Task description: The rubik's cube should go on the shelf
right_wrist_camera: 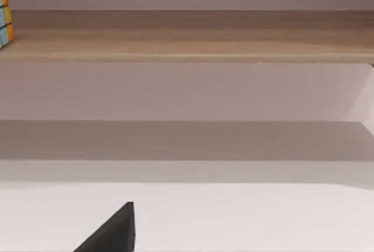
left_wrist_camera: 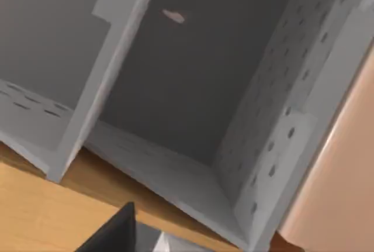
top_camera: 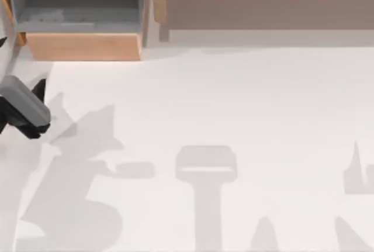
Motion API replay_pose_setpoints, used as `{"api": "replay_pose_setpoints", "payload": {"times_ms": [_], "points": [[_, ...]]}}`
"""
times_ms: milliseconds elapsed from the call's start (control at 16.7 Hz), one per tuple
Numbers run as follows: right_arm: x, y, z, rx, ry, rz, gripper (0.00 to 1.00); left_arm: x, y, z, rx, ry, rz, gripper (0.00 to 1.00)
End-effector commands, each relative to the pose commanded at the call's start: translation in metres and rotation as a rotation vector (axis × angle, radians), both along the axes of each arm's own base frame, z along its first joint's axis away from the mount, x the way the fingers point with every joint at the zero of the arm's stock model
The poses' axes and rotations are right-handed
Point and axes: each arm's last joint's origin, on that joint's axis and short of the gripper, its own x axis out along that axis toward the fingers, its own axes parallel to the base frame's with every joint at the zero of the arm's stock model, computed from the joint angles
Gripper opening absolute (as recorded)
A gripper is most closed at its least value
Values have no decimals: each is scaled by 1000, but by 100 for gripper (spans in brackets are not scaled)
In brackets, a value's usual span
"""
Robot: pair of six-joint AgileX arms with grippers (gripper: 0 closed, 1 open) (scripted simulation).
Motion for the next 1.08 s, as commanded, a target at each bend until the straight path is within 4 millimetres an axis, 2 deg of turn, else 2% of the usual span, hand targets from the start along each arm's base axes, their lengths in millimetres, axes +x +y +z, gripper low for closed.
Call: {"api": "replay_pose_setpoints", "payload": {"times_ms": [180,300,540,660,1080], "points": [[0,0,0,0,0,0,100,-33,53,-1,159,-3,62,100],[0,0,0,0,0,0,100,-47,84,-1,249,-6,114,100],[0,0,0,0,0,0,100,-53,137,4,402,-43,222,100],[0,0,0,0,0,0,100,-53,149,7,438,-55,248,100],[0,0,0,0,0,0,100,-48,149,6,437,-53,247,100]]}}
